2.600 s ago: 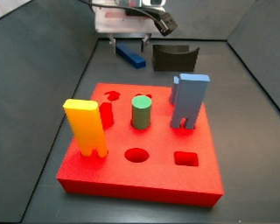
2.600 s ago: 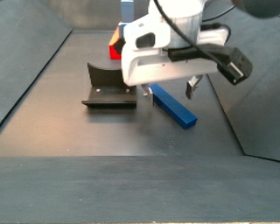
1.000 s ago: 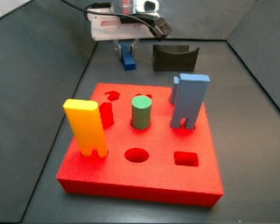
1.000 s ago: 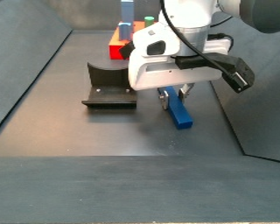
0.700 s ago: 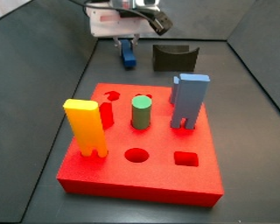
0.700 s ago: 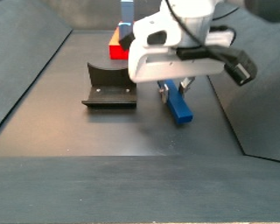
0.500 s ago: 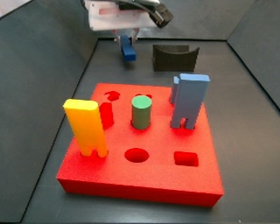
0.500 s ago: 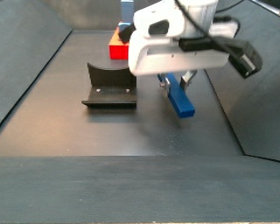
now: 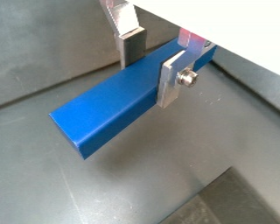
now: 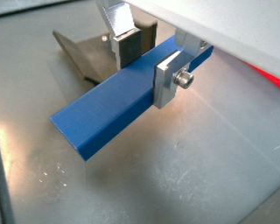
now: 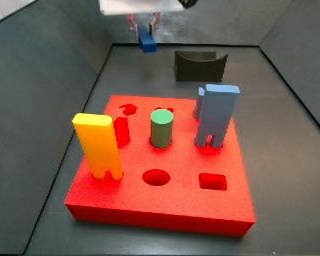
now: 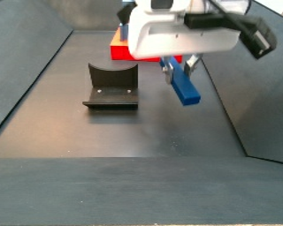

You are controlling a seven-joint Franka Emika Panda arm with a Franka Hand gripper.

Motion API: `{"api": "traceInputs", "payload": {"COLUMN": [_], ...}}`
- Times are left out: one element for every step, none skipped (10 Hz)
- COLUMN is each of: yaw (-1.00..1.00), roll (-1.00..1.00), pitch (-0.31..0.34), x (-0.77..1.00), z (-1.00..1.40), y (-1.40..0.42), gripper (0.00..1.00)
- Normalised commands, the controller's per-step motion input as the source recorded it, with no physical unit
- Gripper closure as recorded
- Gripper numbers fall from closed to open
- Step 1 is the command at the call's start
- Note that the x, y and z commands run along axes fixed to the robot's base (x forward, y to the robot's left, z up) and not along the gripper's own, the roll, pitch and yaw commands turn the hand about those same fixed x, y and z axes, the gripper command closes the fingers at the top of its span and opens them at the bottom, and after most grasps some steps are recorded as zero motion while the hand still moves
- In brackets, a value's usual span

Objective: Pick up the rectangle object. Move up. Place the rectangle object on the fixture. Regrasp the rectangle object. Move to above the board. Insert the rectangle object.
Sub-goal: Place the rectangle object on the fixture.

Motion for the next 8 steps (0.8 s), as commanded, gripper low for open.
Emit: {"api": "traceInputs", "payload": {"yaw": [-0.02,-0.01,0.00,0.01,0.01,0.02,0.02,0.02], "roll": [0.08,0.08,0.10,0.11,0.12,0.12,0.10,0.09], "pitch": [0.043,0.048,0.053,0.057,0.063,0.066,0.069,0.076], "x": [-0.02,-0.02,-0.03,-0.03,-0.03,-0.03,-0.02,-0.01], "z": [1.00,1.00,1.00,1.00,0.95,0.81,0.62,0.47], "y": [0.00,0.00,0.00,0.00,0.00,0.00,0.00,0.00], "gripper": [1.00,1.00,1.00,1.00,1.00,1.00,1.00,1.00]}}
